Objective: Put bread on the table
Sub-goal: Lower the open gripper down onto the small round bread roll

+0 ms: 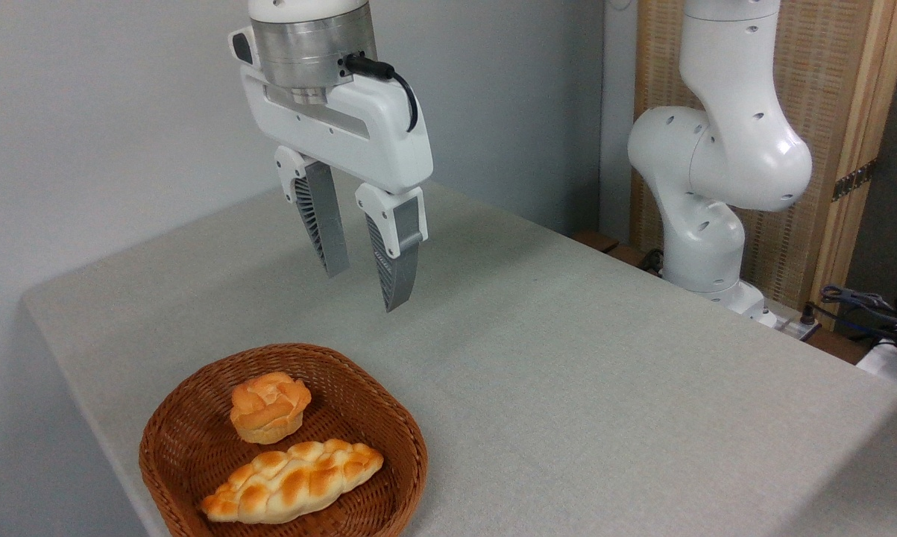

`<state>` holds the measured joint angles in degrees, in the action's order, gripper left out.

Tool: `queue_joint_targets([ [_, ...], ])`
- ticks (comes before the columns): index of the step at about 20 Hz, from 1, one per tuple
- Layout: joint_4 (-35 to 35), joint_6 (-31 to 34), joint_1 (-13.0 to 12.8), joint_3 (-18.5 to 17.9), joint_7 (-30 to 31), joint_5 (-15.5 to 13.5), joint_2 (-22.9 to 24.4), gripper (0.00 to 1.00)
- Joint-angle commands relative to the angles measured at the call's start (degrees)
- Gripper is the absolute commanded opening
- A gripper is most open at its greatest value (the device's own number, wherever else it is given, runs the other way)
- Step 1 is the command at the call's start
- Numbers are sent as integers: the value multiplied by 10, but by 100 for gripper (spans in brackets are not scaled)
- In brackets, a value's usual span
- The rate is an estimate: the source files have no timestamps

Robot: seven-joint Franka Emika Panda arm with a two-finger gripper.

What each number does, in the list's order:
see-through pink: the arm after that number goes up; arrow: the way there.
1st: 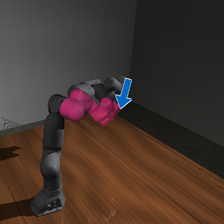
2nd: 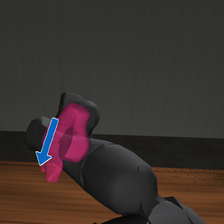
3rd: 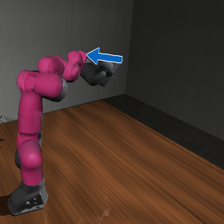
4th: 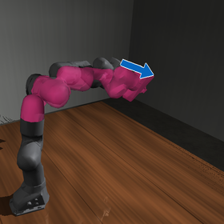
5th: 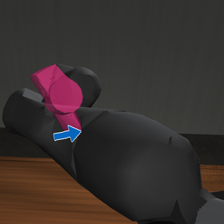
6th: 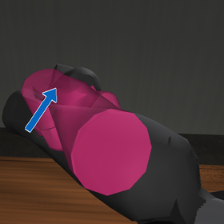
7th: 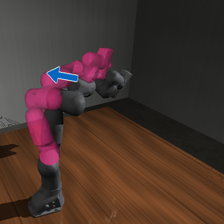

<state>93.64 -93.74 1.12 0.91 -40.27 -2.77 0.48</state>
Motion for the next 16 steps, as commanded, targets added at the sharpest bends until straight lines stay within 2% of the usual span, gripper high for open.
queue_joint_targets([
  [1, -6, 9, -2, -7, -11, -8, -1, 100],
  [8, -6, 2, -2, -7, -11, -9, -2, 100],
  [11, -6, -30, -2, 2, -10, -8, -13, 100],
  [16, 7, -104, -3, 94, -6, 1, -53, 100],
])
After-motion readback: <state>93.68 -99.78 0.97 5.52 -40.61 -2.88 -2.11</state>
